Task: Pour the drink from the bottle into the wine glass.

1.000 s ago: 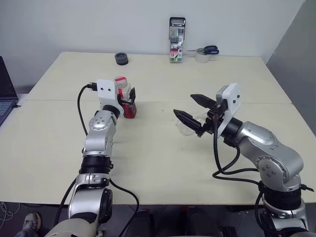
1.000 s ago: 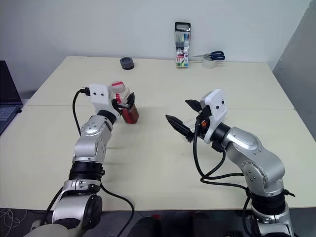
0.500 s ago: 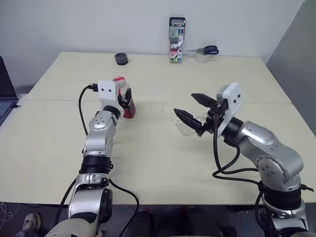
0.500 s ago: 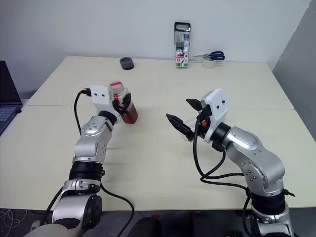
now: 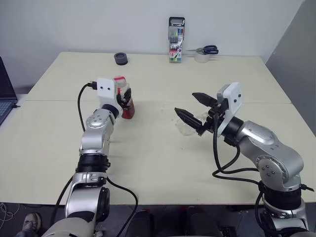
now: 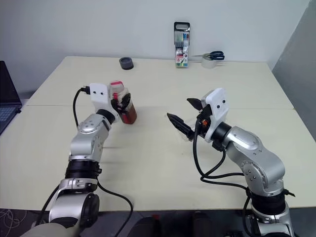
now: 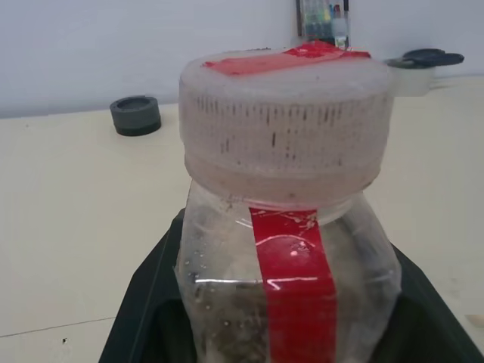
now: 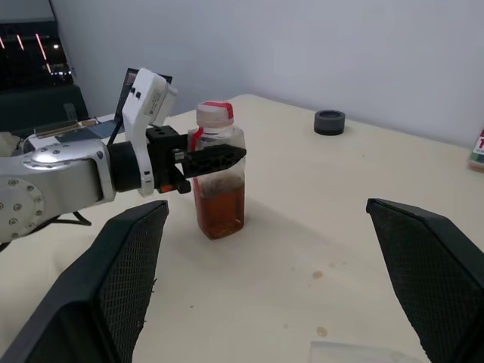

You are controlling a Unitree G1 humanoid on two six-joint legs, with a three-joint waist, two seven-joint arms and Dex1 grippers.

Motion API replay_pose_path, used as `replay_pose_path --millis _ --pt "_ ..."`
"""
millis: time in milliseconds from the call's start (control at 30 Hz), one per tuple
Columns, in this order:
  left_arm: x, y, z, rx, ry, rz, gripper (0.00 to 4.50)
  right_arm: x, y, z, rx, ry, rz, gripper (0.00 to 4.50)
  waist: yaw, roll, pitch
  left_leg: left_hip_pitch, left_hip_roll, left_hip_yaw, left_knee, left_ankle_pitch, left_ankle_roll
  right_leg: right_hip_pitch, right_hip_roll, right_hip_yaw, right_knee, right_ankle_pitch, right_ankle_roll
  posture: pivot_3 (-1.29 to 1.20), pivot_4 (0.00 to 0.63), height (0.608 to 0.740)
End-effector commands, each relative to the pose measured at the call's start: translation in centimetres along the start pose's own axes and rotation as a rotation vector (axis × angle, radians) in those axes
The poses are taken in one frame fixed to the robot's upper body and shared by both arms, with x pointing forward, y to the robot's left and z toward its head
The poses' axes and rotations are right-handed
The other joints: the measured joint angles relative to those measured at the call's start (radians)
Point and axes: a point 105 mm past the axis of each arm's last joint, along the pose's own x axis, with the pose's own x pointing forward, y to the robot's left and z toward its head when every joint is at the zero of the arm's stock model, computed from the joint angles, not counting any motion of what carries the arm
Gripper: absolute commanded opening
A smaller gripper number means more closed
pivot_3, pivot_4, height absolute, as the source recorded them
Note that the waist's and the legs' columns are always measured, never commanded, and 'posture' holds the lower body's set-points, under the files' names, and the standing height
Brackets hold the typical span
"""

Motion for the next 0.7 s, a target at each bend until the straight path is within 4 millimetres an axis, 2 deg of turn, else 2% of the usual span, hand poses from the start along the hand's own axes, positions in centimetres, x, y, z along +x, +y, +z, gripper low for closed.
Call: replay_pose_path --millis 33,167,367,500,600,700 --pt "-0.4 -3.0 4.7 0.052 -0.104 -0.207 1.82 0.4 0.0 1.5 -0.031 -0.029 -0.007 4.5 0.0 0.0 0.0 0.0 0.0 0.0 0.0 0.0 0.0 0.0 0.0 0.0 0.0 0.0 0.0 0.0 0.15 0.74" --pt "-1.9 -6.2 7.0 0.085 -0.123 -0.46 1.82 1.3 -0.2 2.4 -0.037 -0.024 -0.011 4.5 0.0 0.0 0.0 -0.001 0.0 0.0 0.0 0.0 0.0 -0.001 0.0 0.0 0.0 0.0 0.0 0.0 0.15 0.74" --pt "-3.4 -9.0 8.6 0.138 -0.133 -0.688 1.82 2.5 -0.2 4.2 -0.019 -0.055 -0.021 4.5 -0.004 0.001 0.001 -0.001 0.0 0.0 0.0 0.0 0.0 -0.001 0.0 0.0 0.0 0.0 0.0 0.0 0.15 0.74" --pt "-4.2 -10.5 8.3 0.174 -0.118 -0.79 1.82 3.0 0.1 4.8 0.007 -0.069 -0.021 4.5 -0.002 0.001 0.001 -0.001 0.0 0.0 0.0 0.0 0.0 -0.001 0.0 0.0 0.0 0.0 0.0 0.0 0.15 0.74" --pt "-4.2 -11.6 7.4 0.178 -0.101 -0.834 1.82 3.6 0.5 5.0 0.027 -0.086 -0.011 4.5 -0.001 0.001 0.001 -0.001 0.0 0.0 0.0 0.0 0.0 -0.001 0.0 0.001 0.0 0.0 0.0 0.0 0.15 0.74" --pt "-4.2 -12.2 7.3 0.163 -0.106 -0.857 1.82 4.1 0.5 4.8 0.035 -0.088 -0.017 4.5 -0.002 0.002 0.001 -0.001 0.0 0.0 0.0 0.0 0.0 -0.002 0.0 0.001 0.0 0.0 0.0 0.0 0.15 0.74"
